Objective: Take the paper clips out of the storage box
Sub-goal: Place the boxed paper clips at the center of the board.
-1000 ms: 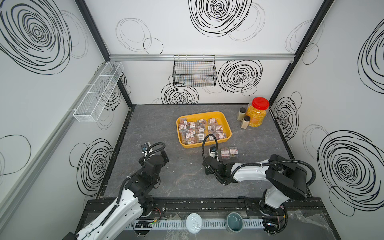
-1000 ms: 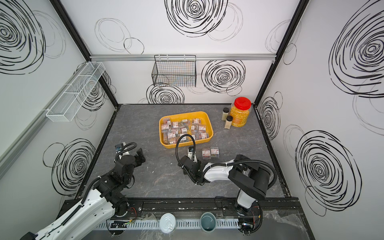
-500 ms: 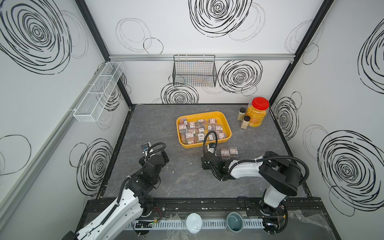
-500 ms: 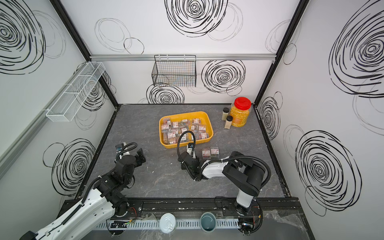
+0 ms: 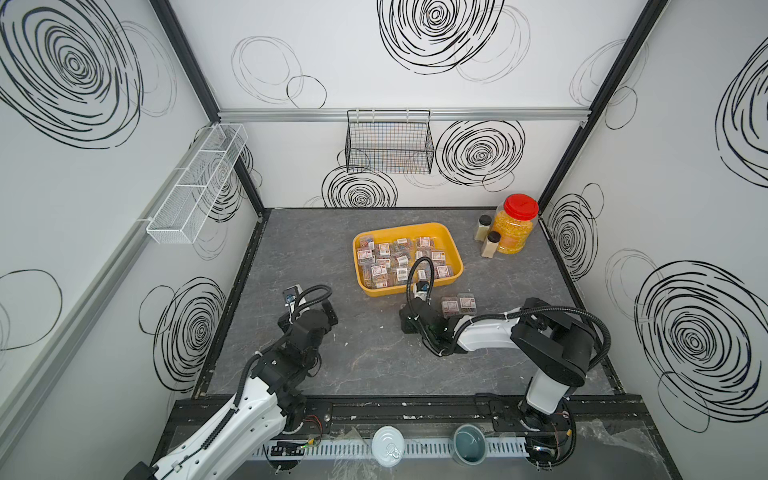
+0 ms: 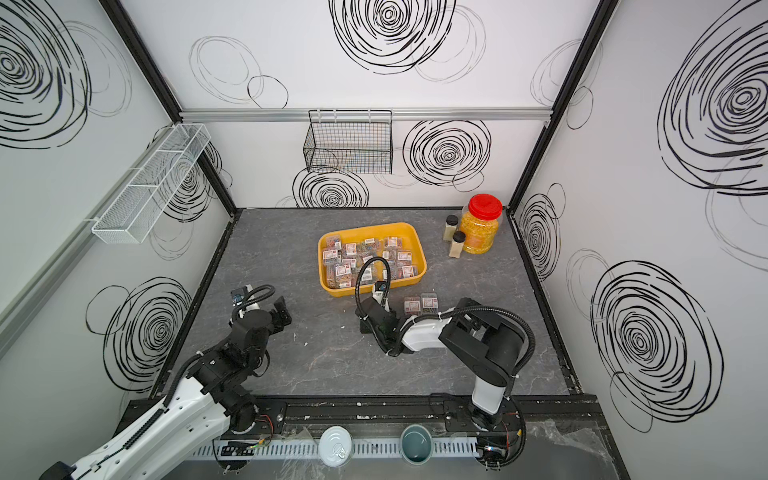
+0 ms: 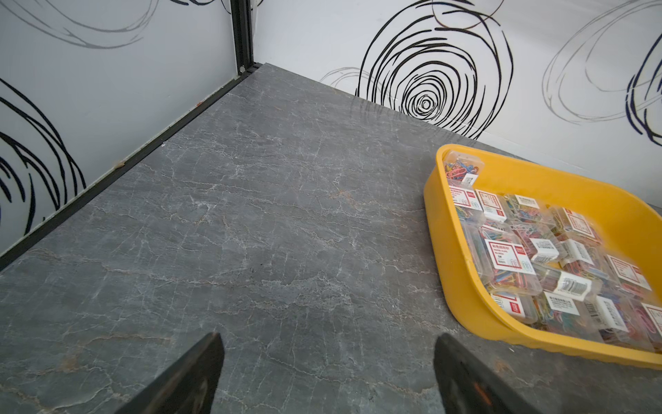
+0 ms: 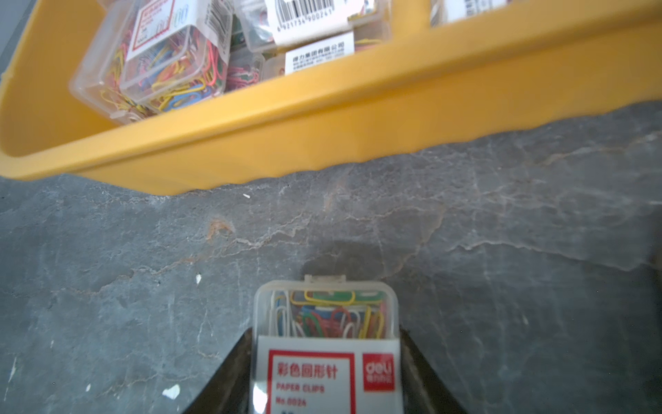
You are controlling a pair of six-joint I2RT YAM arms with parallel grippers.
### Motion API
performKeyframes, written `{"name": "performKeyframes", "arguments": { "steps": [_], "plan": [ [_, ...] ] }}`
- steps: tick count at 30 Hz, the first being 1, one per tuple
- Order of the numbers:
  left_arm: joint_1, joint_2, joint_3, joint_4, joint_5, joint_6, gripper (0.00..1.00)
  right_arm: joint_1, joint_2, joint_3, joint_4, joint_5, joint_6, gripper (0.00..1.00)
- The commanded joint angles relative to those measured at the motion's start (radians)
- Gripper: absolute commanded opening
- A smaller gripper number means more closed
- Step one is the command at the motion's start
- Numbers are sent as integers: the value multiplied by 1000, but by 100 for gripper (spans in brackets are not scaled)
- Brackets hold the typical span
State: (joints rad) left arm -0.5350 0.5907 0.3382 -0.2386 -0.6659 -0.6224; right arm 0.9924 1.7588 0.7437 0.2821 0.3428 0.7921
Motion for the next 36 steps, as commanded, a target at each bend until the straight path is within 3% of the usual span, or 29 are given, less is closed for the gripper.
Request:
{"name": "performKeyframes", "arguments": {
  "steps": [1,14,25,36],
  "plan": [
    [-4,1,10,2,-24,-13,95,-13,48,-24,-117,-38,6,39],
    [-6,6,13,-1,-32,-17,95,-38,-29,-44,-274,100,4,46],
    [-10,24,18,0,-38,-16,95,-91,-53,-86,-266,96,-43,49],
    [-15,23,16,-4,-47,-24,95,-121,-81,-85,-252,49,-71,62]
  ]
}}
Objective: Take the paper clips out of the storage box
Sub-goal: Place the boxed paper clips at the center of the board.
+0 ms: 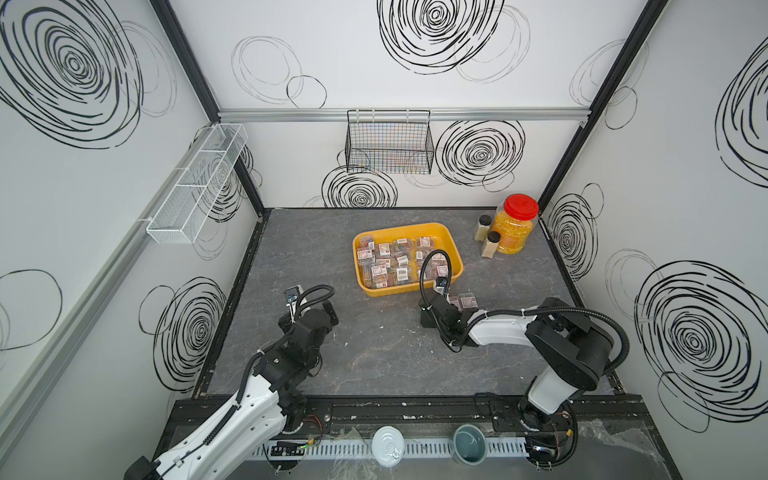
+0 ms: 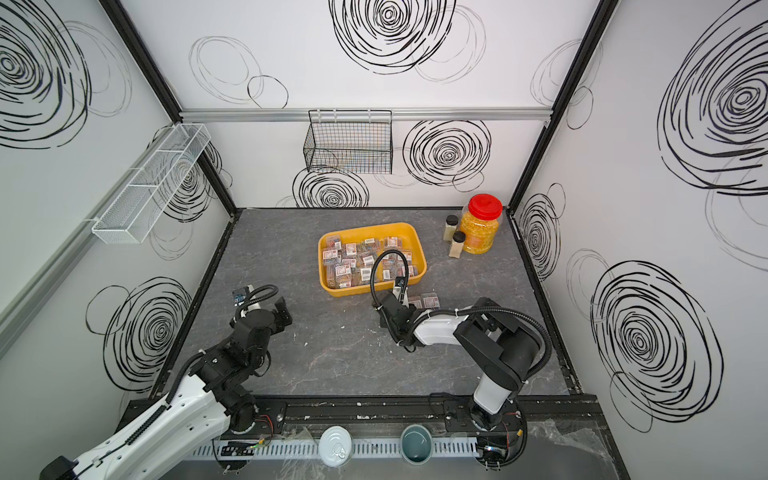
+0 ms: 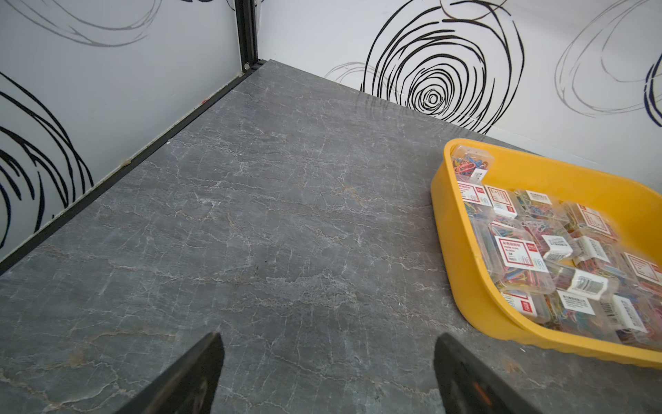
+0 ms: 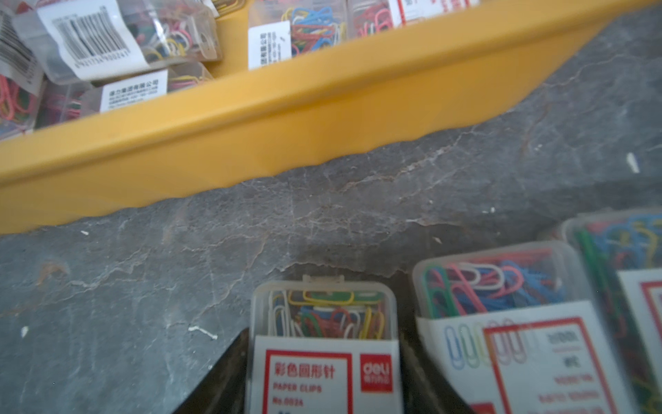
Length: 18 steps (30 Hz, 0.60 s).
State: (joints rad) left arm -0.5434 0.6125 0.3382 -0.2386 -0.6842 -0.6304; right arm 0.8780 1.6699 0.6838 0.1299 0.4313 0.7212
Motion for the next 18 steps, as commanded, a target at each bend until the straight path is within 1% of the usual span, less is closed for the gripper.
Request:
{"name": "performKeyframes", "arguments": {
  "steps": [1,2,5,8,12,18],
  "plan": [
    [-7,4,18,-4,-27,-14,95,-4,8,-19,-103,-42,1,63],
    [-7,6,19,-2,-27,-14,95,-1,2,-11,-109,-42,-1,64],
    [-9,6,19,-3,-32,-14,95,17,-24,17,-157,-8,2,76],
    [-10,1,19,-5,-37,-17,95,34,-77,37,-211,34,0,79],
    [-13,-2,17,-6,-38,-17,96,49,-186,31,-262,79,7,83],
    [-17,8,21,1,-33,-9,95,60,-337,-37,-228,59,5,82]
  ]
}}
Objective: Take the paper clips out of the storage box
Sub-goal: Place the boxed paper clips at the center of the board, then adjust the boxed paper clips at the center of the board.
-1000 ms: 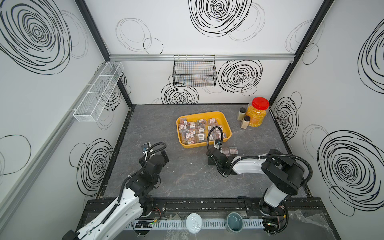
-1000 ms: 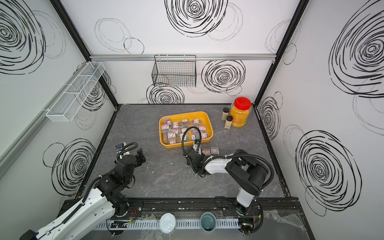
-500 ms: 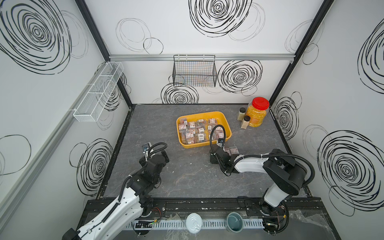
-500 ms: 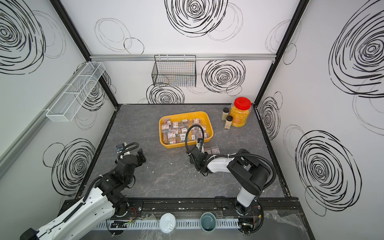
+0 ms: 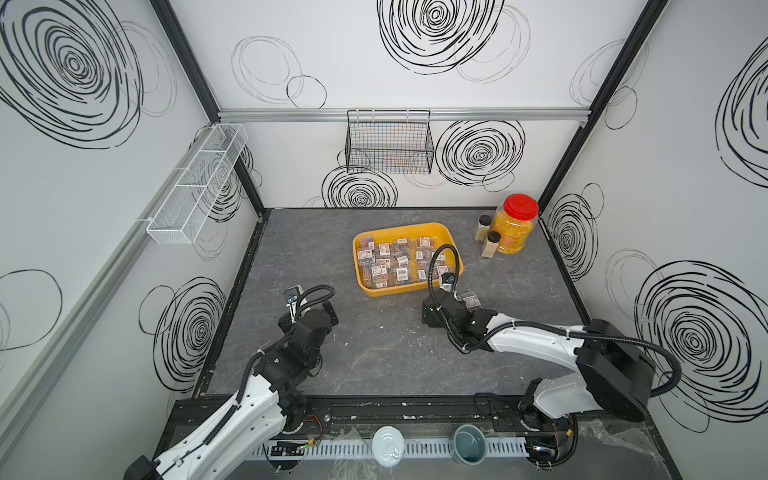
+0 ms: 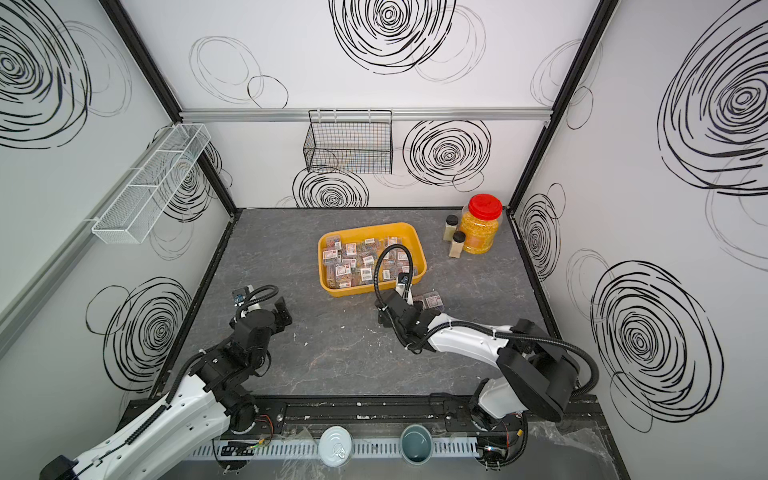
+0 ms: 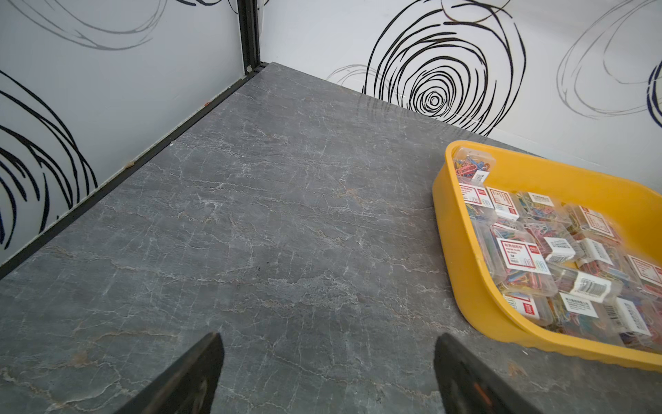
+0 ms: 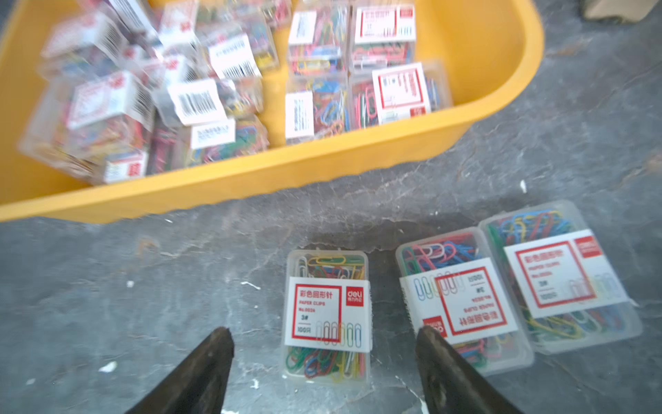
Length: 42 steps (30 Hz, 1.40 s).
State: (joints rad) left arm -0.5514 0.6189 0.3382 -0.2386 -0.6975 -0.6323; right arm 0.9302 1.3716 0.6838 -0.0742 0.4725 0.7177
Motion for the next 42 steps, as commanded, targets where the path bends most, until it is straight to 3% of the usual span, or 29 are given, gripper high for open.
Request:
{"name": "performKeyframes", "arguments": {
  "steps": [1,3,9,17,24,27,36,42],
  "plan": [
    [-10,1,20,1,-22,-9,95,9,-48,-44,-18,6,7,80],
    [-14,-1,20,0,-26,-11,95,10,-50,-50,-3,-24,-2,77],
    [-17,-10,17,-3,-32,-13,95,16,48,-42,92,-137,-32,52],
    [-22,-2,19,-4,-35,-11,95,1,238,47,87,-116,-44,46],
    [-23,-1,20,-4,-39,-14,96,-16,272,68,36,-28,-30,46],
    [-25,8,23,-1,-37,-10,95,-13,293,89,3,10,-29,53],
    [-29,4,22,-4,-49,-17,96,14,321,159,-88,105,-37,58],
    [-30,25,27,0,-48,-15,96,3,349,182,-72,113,-93,73]
  ]
}}
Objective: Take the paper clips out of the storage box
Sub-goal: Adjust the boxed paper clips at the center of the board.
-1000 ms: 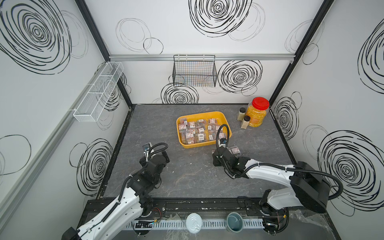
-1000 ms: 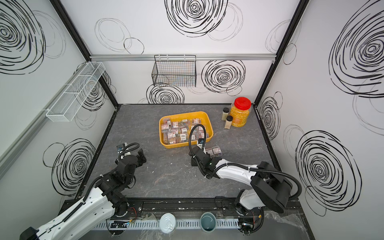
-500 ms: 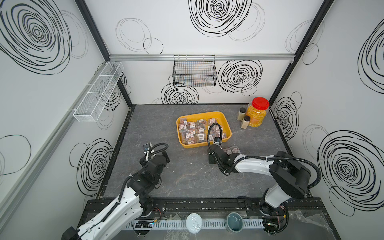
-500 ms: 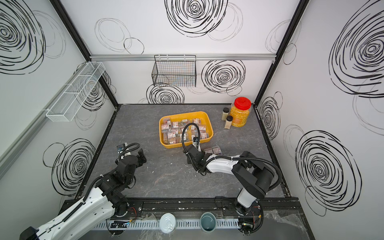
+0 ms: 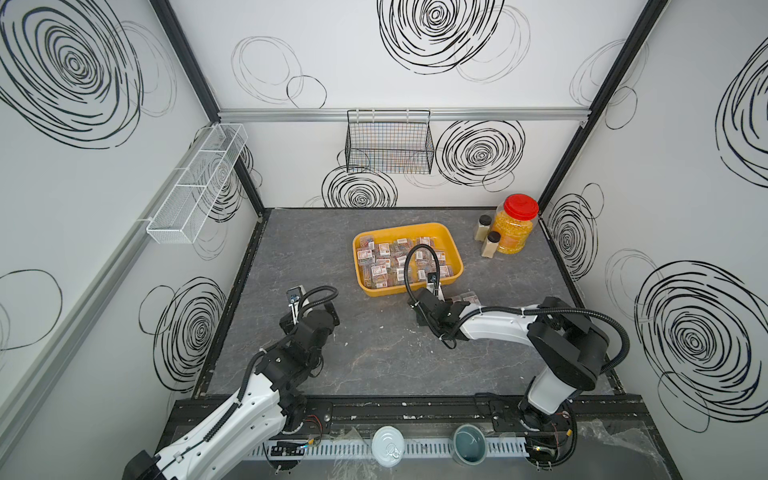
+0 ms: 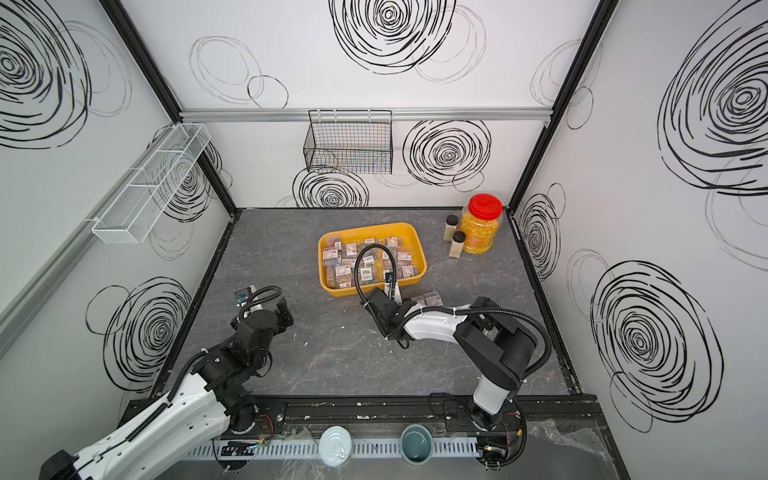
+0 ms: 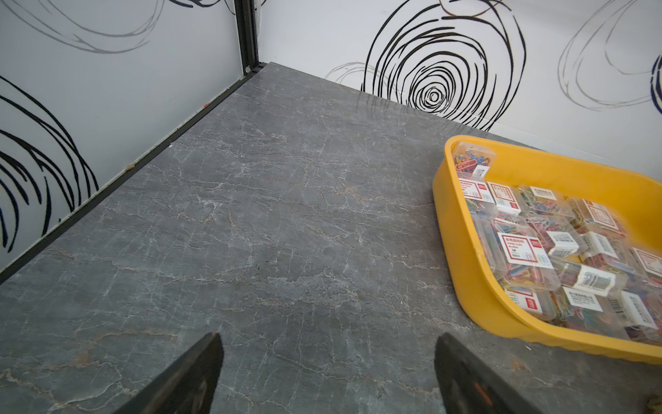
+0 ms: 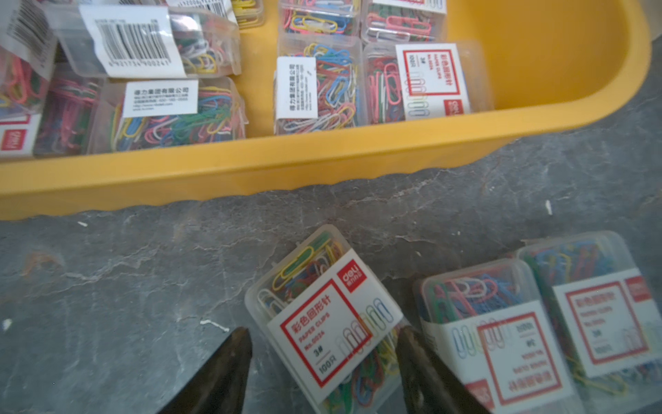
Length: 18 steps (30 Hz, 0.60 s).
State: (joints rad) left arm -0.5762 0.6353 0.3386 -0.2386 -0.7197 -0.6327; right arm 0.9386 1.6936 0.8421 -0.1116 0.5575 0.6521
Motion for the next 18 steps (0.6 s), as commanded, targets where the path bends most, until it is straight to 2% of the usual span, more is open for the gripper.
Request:
{"name": "performKeyframes", "arguments": {
  "steps": [1,6,11,14,18],
  "plan": [
    [-6,10,29,0,-27,-15,96,-13,30,25,-28,18,-37,74],
    [-7,14,28,-3,-33,-16,96,-58,27,3,17,-51,-74,78],
    [-8,10,29,0,-27,-13,96,-96,32,-14,44,-96,-83,78],
    [-12,10,29,-1,-30,-13,96,-98,32,-10,37,-105,-81,75],
    [-14,2,27,-5,-38,-17,96,-80,18,-6,9,-118,-54,66]
  ]
}}
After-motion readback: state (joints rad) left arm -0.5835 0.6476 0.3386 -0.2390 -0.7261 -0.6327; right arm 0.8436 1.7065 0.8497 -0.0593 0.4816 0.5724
